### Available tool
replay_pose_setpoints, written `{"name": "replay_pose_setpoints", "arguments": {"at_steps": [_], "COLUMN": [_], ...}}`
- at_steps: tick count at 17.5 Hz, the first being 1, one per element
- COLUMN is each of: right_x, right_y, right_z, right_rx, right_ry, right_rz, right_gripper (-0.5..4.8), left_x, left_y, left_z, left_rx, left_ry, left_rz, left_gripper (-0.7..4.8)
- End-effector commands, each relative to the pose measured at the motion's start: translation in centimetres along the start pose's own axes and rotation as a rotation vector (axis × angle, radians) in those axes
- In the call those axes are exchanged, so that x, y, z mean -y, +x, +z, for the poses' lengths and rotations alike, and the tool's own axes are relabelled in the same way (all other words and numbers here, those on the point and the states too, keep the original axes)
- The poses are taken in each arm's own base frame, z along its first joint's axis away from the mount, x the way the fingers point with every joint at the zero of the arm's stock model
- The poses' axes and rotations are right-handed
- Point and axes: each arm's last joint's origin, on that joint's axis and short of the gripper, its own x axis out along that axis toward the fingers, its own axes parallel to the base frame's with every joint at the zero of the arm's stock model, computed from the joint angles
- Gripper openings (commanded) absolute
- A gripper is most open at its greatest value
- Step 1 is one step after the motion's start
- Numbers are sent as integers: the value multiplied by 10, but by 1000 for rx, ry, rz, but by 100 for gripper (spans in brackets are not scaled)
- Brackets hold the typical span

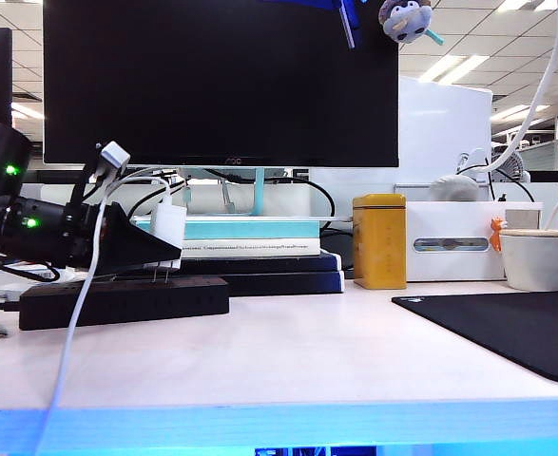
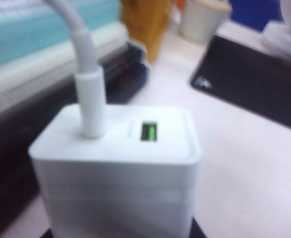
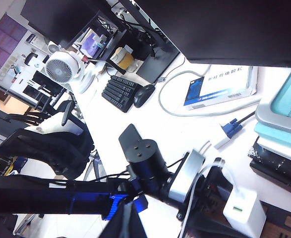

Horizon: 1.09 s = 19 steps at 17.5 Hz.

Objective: Plug the white charger into the left socket.

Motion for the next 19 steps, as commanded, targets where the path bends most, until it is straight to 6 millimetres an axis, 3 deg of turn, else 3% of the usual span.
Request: {"name": "replay_pose_setpoints", "arguments": {"at_steps": [1, 7, 12, 19], "right_x": [-5, -4, -4, -4], "right_y": [-2, -1, -1, -1], "right_z": [2, 1, 0, 0], "right_rx": [10, 1, -4, -6], "right_ry": [-30, -17, -9, -7], "right_rz": [10, 6, 3, 2], "right_gripper": [-1, -1, -1, -1], "left_x": [9, 6, 9, -2], "left_y": [-4, -7, -7, 3], "left_z": [-11, 1, 2, -16], "left_rx": [0, 101, 111, 76], "left_ry": [57, 129, 164, 148], "left_rz": [30, 169, 78, 32], "left_gripper": [22, 23, 23, 22]}}
